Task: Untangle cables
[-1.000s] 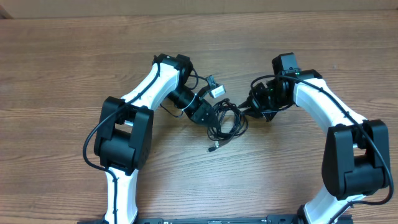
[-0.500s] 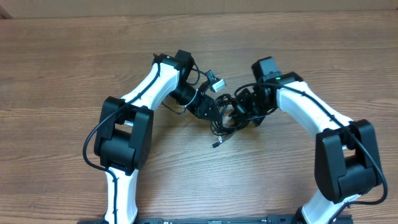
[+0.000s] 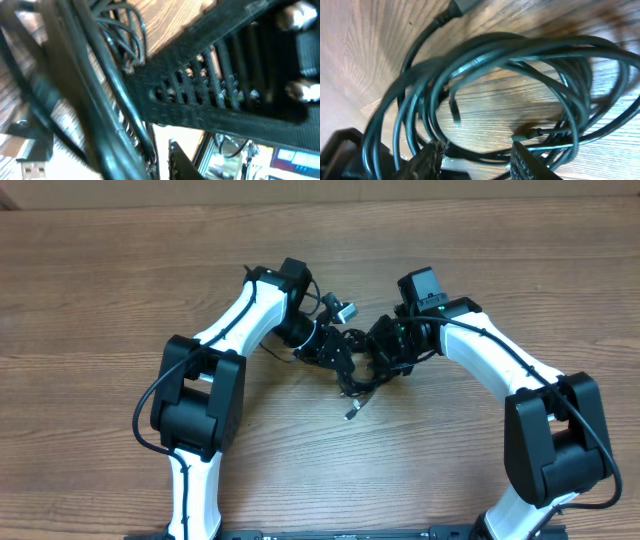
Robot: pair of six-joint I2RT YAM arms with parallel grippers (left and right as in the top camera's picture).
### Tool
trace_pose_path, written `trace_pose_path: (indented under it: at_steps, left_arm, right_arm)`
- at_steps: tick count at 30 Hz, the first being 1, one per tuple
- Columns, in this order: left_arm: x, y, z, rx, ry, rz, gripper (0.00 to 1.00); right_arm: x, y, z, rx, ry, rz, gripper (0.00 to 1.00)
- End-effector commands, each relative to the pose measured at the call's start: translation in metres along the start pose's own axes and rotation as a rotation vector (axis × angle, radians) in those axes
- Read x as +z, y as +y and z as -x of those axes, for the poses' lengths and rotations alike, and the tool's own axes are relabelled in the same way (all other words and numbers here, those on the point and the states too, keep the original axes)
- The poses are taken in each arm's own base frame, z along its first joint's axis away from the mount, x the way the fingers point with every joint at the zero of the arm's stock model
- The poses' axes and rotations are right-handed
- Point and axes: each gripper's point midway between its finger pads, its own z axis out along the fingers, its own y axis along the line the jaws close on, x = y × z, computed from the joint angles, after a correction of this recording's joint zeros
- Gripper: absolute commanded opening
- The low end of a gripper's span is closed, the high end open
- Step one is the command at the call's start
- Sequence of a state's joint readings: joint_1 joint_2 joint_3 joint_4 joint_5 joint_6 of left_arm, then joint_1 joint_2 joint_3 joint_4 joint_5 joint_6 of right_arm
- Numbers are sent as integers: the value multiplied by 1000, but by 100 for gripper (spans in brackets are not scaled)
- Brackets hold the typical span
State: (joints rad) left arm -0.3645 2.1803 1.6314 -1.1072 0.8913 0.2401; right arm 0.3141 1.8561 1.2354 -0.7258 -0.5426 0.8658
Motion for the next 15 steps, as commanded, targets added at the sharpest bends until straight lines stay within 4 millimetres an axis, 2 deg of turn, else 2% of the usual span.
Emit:
trace_pose_path:
  at_steps: [1, 5, 7, 9, 11, 13, 15]
  left_arm:
    - [-10, 22, -5, -128, 18, 182, 56]
    - [-19, 34, -13, -152, 47, 259, 73]
    - [-27, 31, -9, -154, 37, 264, 80]
    - [-35, 28, -2, -143, 18, 275, 85]
    - [-42, 30, 5, -126, 2, 309, 95]
    - [-48, 37, 10, -133, -17, 373, 97]
    - [-50, 43, 13, -142, -28, 403, 94]
  right_arm:
    - [-2, -14, 4, -25, -36, -61, 43]
    - [-2, -21, 2, -84, -27, -93, 44]
    - [-3, -25, 3, -82, -37, -113, 48]
    - [-3, -26, 4, -87, -45, -118, 49]
    - [-3, -25, 5, -92, -46, -115, 50]
    - [-3, -24, 5, -105, -48, -114, 50]
    - [-3, -27, 7, -104, -59, -126, 50]
